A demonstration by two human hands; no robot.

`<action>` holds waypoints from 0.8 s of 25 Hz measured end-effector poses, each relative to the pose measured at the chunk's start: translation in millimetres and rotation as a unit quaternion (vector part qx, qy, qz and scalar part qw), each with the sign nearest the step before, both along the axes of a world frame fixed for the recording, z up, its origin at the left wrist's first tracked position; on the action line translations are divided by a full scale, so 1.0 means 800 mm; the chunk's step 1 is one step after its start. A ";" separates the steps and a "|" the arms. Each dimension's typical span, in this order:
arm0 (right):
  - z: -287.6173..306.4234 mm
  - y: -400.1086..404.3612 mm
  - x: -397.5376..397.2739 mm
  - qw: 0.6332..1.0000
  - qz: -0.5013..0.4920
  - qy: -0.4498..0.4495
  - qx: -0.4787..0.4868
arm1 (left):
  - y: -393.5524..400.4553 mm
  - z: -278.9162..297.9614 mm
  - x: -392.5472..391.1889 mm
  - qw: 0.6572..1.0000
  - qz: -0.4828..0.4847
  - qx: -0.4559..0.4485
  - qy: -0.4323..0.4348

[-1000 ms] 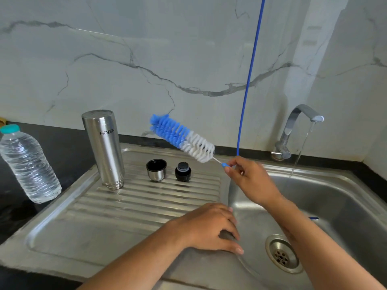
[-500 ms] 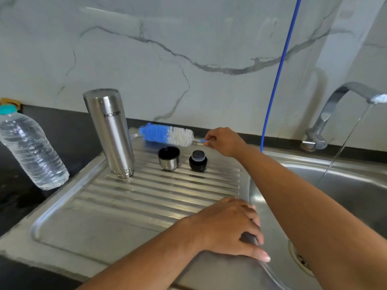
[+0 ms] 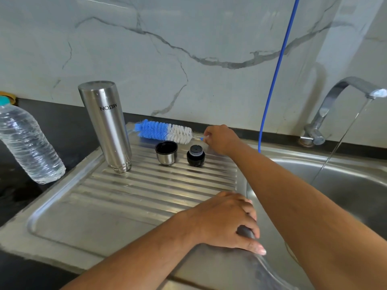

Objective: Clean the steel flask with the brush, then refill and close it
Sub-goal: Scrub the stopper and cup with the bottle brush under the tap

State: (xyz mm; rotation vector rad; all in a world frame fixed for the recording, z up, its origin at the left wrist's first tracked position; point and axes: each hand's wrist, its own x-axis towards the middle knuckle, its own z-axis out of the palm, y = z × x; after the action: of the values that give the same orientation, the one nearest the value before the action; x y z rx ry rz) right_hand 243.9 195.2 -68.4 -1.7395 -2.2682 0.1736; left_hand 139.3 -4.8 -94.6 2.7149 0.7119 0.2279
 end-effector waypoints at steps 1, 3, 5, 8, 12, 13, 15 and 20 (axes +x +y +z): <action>0.005 -0.005 0.000 1.000 0.003 0.004 0.010 | 0.000 0.001 0.000 1.000 0.000 -0.003 0.005; 0.019 -0.025 0.005 0.999 0.018 0.027 0.036 | 0.001 0.000 0.000 1.000 -0.002 -0.005 0.013; 0.032 -0.053 0.019 0.993 0.034 0.092 0.070 | 0.002 -0.002 -0.001 1.000 0.001 -0.007 0.007; 0.041 -0.109 0.063 0.973 0.026 0.173 0.154 | 0.004 -0.005 0.001 1.000 0.001 0.003 -0.007; 0.038 -0.165 0.155 0.945 -0.096 0.210 0.230 | 0.005 -0.007 0.002 1.000 0.007 0.008 -0.008; 0.038 -0.173 0.176 0.941 -0.142 0.196 0.236 | 0.005 -0.007 0.003 1.000 0.007 0.007 -0.007; 0.033 -0.174 0.202 0.944 -0.212 0.116 0.224 | 0.005 -0.008 0.002 1.000 0.008 0.005 -0.004; 0.014 -0.110 0.208 0.951 -0.276 -0.116 0.081 | 0.008 -0.011 0.001 1.000 0.006 -0.004 -0.008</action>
State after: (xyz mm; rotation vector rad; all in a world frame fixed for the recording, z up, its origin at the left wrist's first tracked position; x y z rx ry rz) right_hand 410.3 106.9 -57.4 -2.3116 -1.7688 -0.3367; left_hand 140.5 1.9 -103.5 2.6984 0.7221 0.2496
